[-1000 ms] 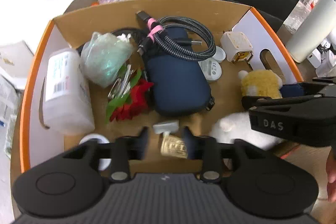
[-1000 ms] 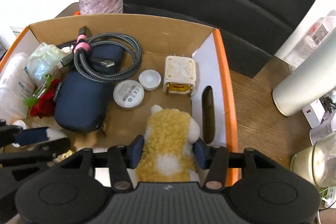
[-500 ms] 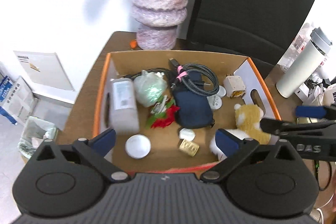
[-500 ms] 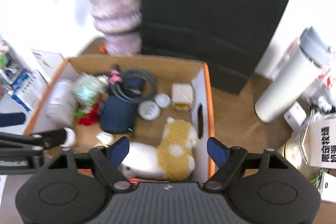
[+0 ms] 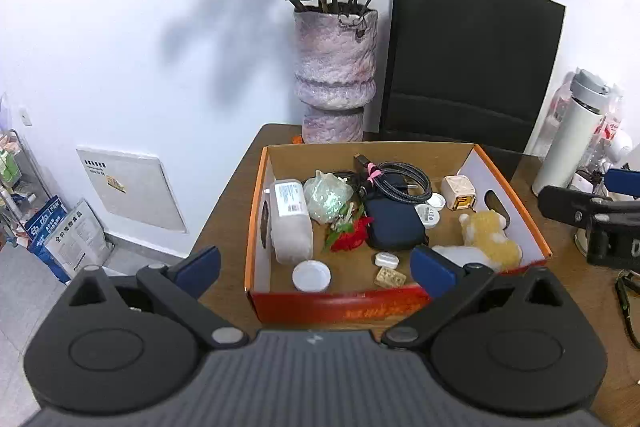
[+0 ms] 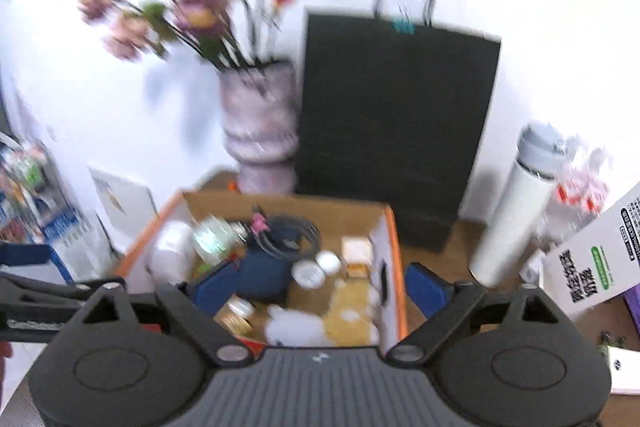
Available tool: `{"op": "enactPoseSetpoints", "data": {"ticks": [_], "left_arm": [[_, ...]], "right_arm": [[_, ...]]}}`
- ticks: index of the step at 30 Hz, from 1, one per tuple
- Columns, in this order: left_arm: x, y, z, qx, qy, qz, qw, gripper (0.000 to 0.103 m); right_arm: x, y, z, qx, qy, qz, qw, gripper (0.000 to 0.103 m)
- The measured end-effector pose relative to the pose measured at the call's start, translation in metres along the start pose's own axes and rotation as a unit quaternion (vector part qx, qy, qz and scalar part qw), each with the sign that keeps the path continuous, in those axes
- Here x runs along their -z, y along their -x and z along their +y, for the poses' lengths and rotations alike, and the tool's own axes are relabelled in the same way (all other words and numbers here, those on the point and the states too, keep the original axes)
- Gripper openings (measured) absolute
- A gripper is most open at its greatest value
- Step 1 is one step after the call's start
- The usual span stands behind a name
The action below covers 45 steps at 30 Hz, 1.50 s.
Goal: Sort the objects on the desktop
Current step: 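Withdraw both tools and move them toward the snack packet and purple pouch, then grasp the blue snack packet with the left tool while the right grasps the purple pouch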
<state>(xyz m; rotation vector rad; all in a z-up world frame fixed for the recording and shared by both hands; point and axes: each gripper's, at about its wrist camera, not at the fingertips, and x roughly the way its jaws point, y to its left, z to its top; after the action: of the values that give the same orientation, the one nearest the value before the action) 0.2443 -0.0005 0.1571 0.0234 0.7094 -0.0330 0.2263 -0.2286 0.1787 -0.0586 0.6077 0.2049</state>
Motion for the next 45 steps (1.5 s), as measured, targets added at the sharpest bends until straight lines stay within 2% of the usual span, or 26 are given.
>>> {"op": "enactPoseSetpoints", "data": {"ticks": [3, 8, 12, 17, 19, 22, 26, 28, 31, 37, 40, 43, 45], "left_arm": [[0.029, 0.009, -0.001, -0.003, -0.001, -0.026, 0.9997, 0.103], [0.089, 0.011, -0.005, -0.017, -0.023, -0.048, 0.9984, 0.103], [0.132, 0.009, -0.006, 0.001, -0.017, -0.027, 0.9995, 0.103], [0.184, 0.018, -0.005, 0.022, -0.014, -0.013, 0.9996, 0.103], [0.203, 0.024, 0.001, 0.028, 0.004, -0.002, 0.9996, 0.103], [0.224, 0.037, 0.006, 0.041, 0.016, 0.009, 0.9990, 0.103], [0.241, 0.053, 0.005, 0.038, -0.009, 0.008, 0.9992, 0.103], [0.243, 0.057, 0.002, 0.044, -0.009, 0.010, 0.9989, 0.103], [0.230, 0.059, -0.011, 0.084, -0.023, -0.007, 0.9961, 0.103], [0.171, 0.038, -0.033, 0.150, -0.005, -0.060, 0.9869, 0.103], [0.141, 0.002, -0.058, 0.141, -0.026, -0.052, 0.9884, 0.102], [0.120, -0.044, -0.075, 0.174, -0.024, -0.010, 0.9844, 0.099], [0.115, -0.069, -0.084, 0.158, -0.025, 0.009, 0.9871, 0.089]], "right_arm": [[0.031, 0.011, 0.004, -0.014, -0.013, -0.036, 0.999, 0.094], [0.102, 0.012, 0.013, -0.006, -0.040, -0.017, 0.999, 0.094], [0.148, 0.017, 0.021, 0.002, -0.036, 0.004, 0.999, 0.094], [0.188, 0.034, 0.025, 0.008, -0.049, 0.001, 0.999, 0.094], [0.200, 0.047, 0.029, 0.012, -0.042, -0.007, 0.999, 0.094], [0.218, 0.066, 0.031, 0.016, -0.015, -0.014, 1.000, 0.094], [0.236, 0.088, 0.025, 0.008, -0.022, -0.026, 0.999, 0.094], [0.242, 0.091, 0.019, 0.008, -0.038, -0.023, 0.999, 0.094], [0.240, 0.086, 0.010, 0.007, -0.047, -0.021, 0.999, 0.094], [0.219, 0.041, -0.002, 0.028, -0.038, 0.004, 0.999, 0.093], [0.208, 0.013, -0.011, 0.041, -0.052, 0.021, 0.998, 0.091], [0.201, -0.003, -0.015, 0.026, -0.065, 0.022, 0.997, 0.085], [0.199, -0.010, -0.015, 0.021, -0.061, 0.024, 0.998, 0.082]]}}
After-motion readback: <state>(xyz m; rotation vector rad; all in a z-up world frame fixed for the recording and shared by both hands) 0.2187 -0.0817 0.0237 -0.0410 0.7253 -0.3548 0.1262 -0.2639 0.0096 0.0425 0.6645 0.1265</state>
